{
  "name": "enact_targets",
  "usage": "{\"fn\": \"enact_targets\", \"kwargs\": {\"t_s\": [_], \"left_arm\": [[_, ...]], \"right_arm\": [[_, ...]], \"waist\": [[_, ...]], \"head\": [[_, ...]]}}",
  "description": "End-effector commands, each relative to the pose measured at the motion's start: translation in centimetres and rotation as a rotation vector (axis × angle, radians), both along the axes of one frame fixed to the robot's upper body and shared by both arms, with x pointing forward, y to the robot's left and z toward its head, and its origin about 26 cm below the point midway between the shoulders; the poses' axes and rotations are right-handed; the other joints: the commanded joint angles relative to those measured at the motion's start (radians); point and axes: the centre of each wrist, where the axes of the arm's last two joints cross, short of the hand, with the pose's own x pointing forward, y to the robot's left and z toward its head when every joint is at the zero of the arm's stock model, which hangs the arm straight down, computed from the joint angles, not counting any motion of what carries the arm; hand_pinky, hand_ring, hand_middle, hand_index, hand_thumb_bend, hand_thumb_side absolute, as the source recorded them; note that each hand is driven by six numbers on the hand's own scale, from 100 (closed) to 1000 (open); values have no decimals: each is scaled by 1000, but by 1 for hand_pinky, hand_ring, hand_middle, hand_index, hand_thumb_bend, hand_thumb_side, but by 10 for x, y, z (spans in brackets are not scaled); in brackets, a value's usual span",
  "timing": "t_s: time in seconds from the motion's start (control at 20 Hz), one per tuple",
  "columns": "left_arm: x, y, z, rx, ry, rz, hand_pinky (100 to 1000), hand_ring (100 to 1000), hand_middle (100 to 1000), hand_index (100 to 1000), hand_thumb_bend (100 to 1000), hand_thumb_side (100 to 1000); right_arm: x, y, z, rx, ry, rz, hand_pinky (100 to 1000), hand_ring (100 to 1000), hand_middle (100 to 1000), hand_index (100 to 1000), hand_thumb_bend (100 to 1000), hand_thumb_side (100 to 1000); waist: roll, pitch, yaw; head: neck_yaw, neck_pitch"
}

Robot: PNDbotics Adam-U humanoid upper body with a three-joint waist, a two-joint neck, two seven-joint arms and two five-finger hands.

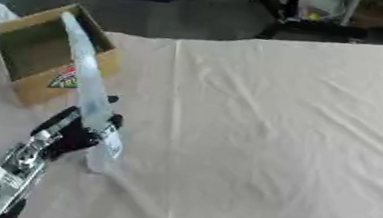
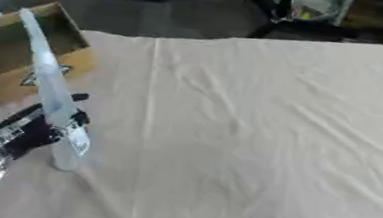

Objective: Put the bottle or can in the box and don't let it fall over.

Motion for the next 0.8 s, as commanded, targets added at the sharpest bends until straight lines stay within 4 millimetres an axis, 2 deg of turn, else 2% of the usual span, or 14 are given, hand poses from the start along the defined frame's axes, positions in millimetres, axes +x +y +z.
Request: {"fn": "enact_targets", "kwargs": {"t_s": [0.05,0.1,0.3,0.8], "left_arm": [[-2,3,-2,22,5,-12,1000,577,961,100,100,554],[-2,2,-1,23,-5,-16,1000,576,959,100,100,558],[-4,0,9,20,-105,-63,1000,601,986,101,100,672],[-8,0,52,-65,-440,-63,1000,654,1000,103,100,672]], "right_arm": [[-3,-2,11,-18,-35,0,1000,1000,948,1000,100,470],[-3,-2,12,-18,-35,-1,1000,1000,948,1000,100,470],[-3,-2,12,-16,-34,-3,1000,1000,948,1000,100,470],[-3,-3,11,-13,-32,-7,1000,1000,947,1000,100,470]], "waist": [[-5,-9,-2],[-4,-9,-2],[-4,-9,-3],[-2,-12,-3]], "head": [[-5,-17],[-5,-17],[-7,-16],[-9,-15]]}}
